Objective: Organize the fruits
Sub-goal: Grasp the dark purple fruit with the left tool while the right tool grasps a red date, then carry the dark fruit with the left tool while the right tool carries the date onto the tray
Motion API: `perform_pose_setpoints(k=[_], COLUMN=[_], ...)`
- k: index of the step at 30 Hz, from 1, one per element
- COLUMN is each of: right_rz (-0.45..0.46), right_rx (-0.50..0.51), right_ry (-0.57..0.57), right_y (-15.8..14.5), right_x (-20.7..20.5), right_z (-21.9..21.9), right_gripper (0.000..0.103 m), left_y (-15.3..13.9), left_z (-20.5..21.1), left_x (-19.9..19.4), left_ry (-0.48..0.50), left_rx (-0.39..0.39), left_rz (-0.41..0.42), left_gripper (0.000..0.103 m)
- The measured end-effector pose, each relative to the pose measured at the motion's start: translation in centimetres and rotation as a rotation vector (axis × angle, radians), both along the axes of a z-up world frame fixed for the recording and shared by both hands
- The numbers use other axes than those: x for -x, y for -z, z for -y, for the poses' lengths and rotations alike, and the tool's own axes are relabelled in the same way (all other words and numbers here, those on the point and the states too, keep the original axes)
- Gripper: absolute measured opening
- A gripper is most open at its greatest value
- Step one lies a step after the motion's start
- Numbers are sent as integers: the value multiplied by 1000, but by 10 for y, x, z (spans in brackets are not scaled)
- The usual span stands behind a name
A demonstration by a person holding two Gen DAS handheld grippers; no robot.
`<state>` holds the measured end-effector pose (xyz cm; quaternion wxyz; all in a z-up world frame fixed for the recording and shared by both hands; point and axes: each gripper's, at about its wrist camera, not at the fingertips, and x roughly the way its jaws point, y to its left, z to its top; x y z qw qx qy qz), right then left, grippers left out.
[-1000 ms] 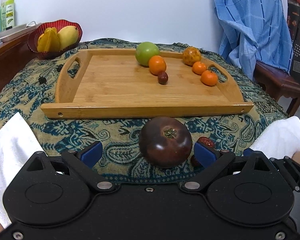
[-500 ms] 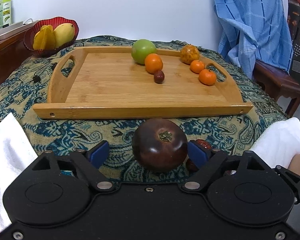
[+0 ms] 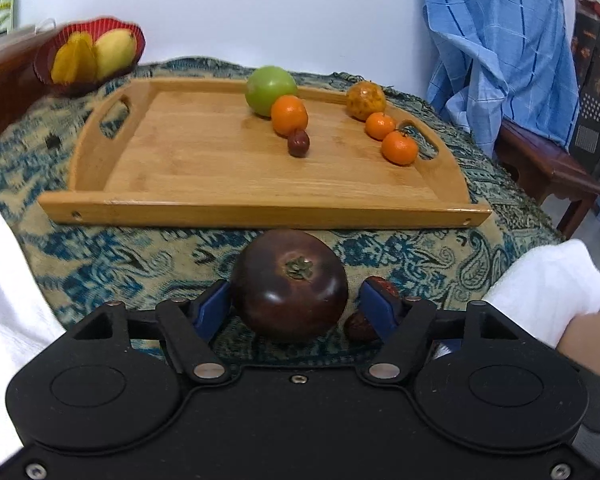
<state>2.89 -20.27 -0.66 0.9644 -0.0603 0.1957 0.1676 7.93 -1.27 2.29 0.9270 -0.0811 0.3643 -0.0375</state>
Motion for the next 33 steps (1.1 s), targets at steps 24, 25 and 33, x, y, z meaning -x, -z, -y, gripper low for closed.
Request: perform_pose_setpoints(k=[24,25,33], right_rz=[13,13,-4], right_rx=[-37,-29,3], right_ry=[10,11,2], right_y=[0,1,2], right_x=[-2,-2,-1], right_z=[-2,-3,-2], right_gripper=[29,30,33], left_y=[0,1,6], left_z=[-22,-21,-8], left_x=[40,42,54], left_ry=[-48,-43,-3], left_rx=[-111,-125,-221], left_rz=[12,16,58], left_gripper=[61,61,62])
